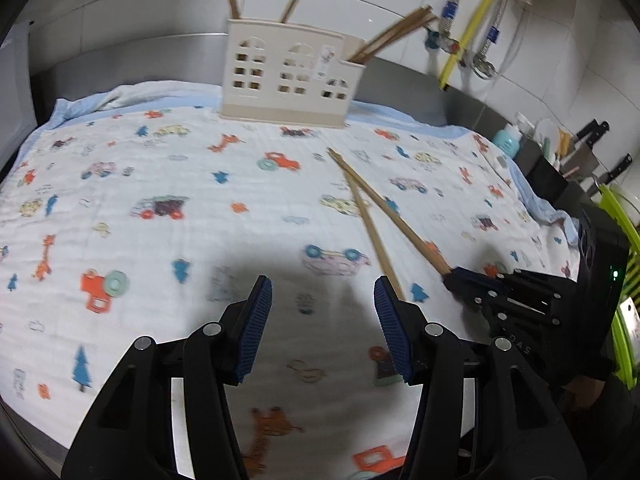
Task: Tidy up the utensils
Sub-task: 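Close the right tool on a chopstick while the left tool grasps another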
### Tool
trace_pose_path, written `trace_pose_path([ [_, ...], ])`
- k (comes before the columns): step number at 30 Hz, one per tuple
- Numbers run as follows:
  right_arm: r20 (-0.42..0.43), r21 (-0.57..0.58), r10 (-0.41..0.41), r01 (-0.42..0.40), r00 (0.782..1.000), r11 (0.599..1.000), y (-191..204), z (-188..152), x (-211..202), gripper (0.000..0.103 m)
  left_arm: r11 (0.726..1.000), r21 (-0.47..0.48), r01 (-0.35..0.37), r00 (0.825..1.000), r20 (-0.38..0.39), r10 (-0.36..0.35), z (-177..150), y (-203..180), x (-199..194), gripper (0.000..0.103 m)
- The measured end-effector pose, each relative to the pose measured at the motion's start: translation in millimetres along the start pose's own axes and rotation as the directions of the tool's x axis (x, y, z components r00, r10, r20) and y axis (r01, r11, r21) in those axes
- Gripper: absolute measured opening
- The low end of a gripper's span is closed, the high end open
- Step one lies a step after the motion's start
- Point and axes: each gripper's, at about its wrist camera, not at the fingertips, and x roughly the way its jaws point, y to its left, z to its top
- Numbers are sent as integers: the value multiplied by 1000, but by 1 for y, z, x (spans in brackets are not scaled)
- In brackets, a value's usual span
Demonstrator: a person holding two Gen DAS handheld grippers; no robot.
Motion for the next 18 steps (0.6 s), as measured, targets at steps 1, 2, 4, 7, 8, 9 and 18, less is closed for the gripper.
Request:
trace_pose_path([
  [1, 4, 1, 2, -2, 1000, 1000, 0, 0, -2, 7, 1000, 5, 2, 1000, -1, -2, -1, -3, 1, 54],
  [2, 8, 3, 4, -4, 1000, 1000, 0, 0, -3, 7, 1000, 13, 7, 1000, 0, -7, -2, -9, 3, 54],
  [4, 25, 5, 4, -4, 1000, 1000, 0, 1, -10, 7, 1000, 21, 22, 1000, -6, -22, -4, -16, 6, 54],
  [7, 51, 21, 5, -6, 999, 1000, -1, 5, -21, 7, 999, 29, 35, 999, -20, -35, -6, -25, 14, 54],
  [8, 59, 26, 2, -4, 998, 1000, -1, 6, -25, 7, 999, 30, 41, 999, -24, -40, -6, -28, 17, 54],
  [9, 69, 30, 3, -5, 998, 1000, -2, 7, -29, 7, 999, 31, 41, 999, -27, -40, -6, -30, 19, 54],
  [18, 122, 62, -9, 1, 992, 998, -10, 13, -51, 7, 997, 47, 57, 998, -29, -56, -5, -48, 34, 38],
])
